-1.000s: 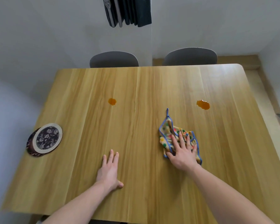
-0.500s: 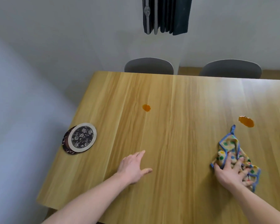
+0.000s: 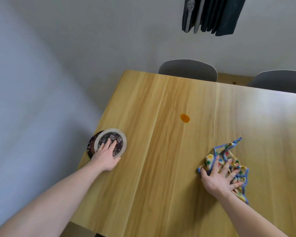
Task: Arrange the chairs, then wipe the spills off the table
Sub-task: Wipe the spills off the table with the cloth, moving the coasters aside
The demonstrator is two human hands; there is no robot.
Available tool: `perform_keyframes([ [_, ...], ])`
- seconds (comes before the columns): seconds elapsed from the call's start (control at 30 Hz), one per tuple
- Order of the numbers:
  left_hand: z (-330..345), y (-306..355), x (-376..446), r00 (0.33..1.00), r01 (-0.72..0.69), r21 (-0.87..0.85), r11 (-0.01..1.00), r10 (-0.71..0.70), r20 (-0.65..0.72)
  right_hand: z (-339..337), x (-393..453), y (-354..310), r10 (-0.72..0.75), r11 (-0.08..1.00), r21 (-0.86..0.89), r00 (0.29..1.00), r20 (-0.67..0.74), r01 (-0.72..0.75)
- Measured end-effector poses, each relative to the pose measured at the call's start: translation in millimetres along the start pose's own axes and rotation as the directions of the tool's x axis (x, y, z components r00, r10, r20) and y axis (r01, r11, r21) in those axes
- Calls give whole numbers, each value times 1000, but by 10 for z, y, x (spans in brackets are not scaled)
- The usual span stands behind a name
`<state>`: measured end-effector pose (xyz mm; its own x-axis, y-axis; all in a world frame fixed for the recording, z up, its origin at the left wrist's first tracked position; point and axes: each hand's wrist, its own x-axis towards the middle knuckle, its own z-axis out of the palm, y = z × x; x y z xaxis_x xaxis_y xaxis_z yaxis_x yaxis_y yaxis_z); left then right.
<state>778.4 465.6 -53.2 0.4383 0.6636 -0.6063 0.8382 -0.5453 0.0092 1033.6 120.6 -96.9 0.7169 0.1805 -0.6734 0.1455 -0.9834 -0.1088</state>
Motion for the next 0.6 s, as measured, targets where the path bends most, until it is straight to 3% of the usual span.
perform_keyframes([
  [0.2,186,-169,-328,996,-80,14,997,81,-46,319,-288,-942,-192,978,-81,981,33,194],
  [0.37,366,-288,-735,990,-134,51,990,136,-37,595,-601,-1584,-378,909,-146,919,110,391],
  [0.6,334,-277,-816,977,-151,36,988,155,-147,626,-643,-1537,-533,818,-167,834,143,551],
])
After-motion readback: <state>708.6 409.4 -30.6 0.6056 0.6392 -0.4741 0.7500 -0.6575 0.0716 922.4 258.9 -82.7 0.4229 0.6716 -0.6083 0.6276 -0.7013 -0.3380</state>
